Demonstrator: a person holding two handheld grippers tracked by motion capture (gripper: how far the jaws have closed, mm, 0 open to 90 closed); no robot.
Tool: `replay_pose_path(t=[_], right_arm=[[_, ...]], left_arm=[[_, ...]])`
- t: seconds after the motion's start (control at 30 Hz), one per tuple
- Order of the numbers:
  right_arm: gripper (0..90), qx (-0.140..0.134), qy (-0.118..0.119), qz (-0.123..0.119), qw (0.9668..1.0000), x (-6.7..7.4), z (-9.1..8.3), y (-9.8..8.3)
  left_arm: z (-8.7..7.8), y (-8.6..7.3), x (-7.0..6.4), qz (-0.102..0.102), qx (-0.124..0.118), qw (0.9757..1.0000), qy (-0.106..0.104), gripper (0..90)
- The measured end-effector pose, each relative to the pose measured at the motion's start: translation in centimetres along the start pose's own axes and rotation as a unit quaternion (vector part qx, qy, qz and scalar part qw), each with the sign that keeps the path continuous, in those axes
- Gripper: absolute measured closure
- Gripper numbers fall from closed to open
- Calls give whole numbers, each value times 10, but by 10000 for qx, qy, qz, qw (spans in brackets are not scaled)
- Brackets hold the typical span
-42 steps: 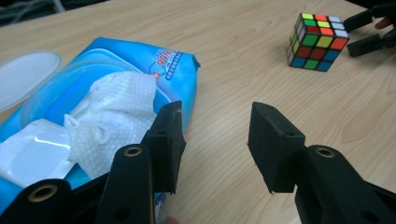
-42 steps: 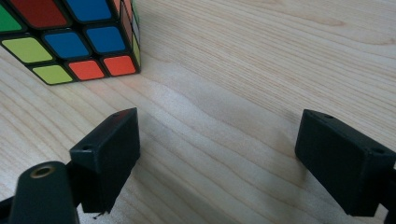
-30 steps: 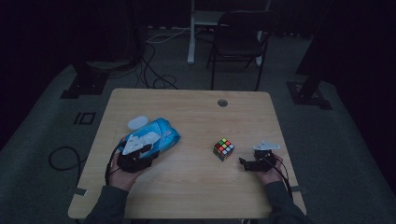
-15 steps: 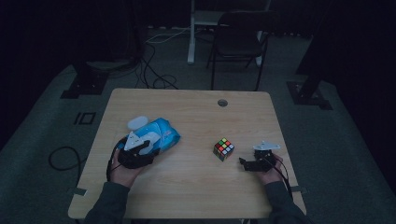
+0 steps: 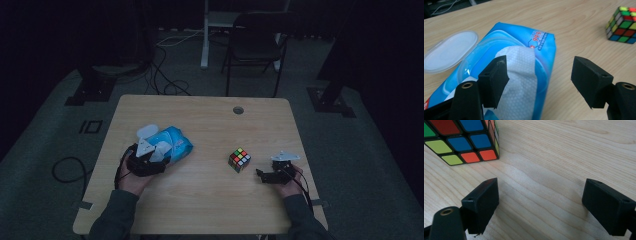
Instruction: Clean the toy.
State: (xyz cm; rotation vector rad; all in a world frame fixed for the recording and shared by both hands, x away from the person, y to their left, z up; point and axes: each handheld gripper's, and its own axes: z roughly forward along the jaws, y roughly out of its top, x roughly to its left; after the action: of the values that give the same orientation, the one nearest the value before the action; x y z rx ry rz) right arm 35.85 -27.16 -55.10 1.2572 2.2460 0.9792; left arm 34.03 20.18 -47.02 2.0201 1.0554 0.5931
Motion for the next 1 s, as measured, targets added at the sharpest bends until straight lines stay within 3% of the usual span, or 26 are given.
replay_pose_path(t=[0.2,0.3,0.43,0.63,0.73,0.83,1.0], right_arm=[[143,0,-1,-3,10000,0,0,0],[143,0,0,-3,10000,0,0,0],[143,1,0,1,10000,0,0,0],[143,1,-1,0,10000,0,0,0],[143,1,-1,-1,10000,0,0,0],[143,0,0,-3,10000,0,0,0],[142,-4,0,-1,10000,0,0,0]], left_arm=[[18,2,0,211,215,9993,234,290],[24,3,2,261,315,9986,341,332],[29,3,6,190,464,9977,452,463],[30,2,15,-73,471,9976,497,630],[30,2,14,-47,502,9977,455,655],[27,3,19,-148,414,9981,436,737],[25,6,21,-114,410,9982,417,868]])
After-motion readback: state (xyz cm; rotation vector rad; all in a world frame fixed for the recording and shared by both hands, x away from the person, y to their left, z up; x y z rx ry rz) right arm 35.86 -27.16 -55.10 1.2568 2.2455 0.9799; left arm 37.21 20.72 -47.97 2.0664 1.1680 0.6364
